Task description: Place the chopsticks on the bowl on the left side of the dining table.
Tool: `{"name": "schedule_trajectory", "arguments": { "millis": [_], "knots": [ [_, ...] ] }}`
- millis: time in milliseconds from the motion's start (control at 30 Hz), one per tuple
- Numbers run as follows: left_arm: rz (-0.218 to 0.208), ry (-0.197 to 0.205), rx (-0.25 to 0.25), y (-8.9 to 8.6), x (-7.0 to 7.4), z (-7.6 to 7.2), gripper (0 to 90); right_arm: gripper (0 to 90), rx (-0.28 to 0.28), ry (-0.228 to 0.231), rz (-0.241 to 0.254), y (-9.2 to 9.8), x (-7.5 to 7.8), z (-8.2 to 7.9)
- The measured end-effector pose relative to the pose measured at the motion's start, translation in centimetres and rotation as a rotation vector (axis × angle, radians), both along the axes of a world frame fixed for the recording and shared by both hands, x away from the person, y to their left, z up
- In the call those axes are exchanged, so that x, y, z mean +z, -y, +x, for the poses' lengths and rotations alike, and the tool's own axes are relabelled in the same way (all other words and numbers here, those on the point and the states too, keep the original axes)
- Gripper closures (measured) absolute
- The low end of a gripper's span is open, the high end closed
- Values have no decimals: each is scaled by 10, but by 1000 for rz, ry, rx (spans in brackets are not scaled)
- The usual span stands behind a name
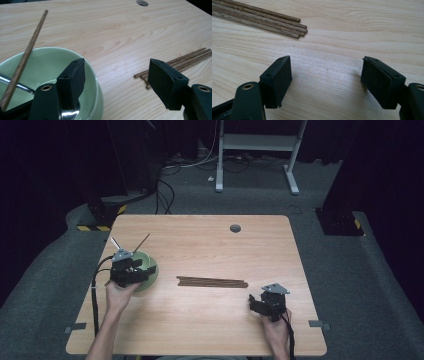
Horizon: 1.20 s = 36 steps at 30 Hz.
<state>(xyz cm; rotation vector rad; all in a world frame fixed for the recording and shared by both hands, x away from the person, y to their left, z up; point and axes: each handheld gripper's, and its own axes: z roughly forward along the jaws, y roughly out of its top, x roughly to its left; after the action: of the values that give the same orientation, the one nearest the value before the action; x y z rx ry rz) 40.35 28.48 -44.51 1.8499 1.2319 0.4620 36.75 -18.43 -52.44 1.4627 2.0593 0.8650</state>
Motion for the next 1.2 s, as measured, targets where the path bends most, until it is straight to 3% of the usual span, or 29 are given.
{"name": "schedule_trajectory", "arguments": {
  "millis": [500,667,1200],
  "knots": [
    [-24,-9,-65,21,-2,5,307,241,0,0,0,0,0,0],
    [-49,-10,-85,28,-3,6,307,241,0,0,0,0,0,0],
    [-56,-8,-105,40,-5,7,290,241,0,0,0,0,0,0]
  ]
}}
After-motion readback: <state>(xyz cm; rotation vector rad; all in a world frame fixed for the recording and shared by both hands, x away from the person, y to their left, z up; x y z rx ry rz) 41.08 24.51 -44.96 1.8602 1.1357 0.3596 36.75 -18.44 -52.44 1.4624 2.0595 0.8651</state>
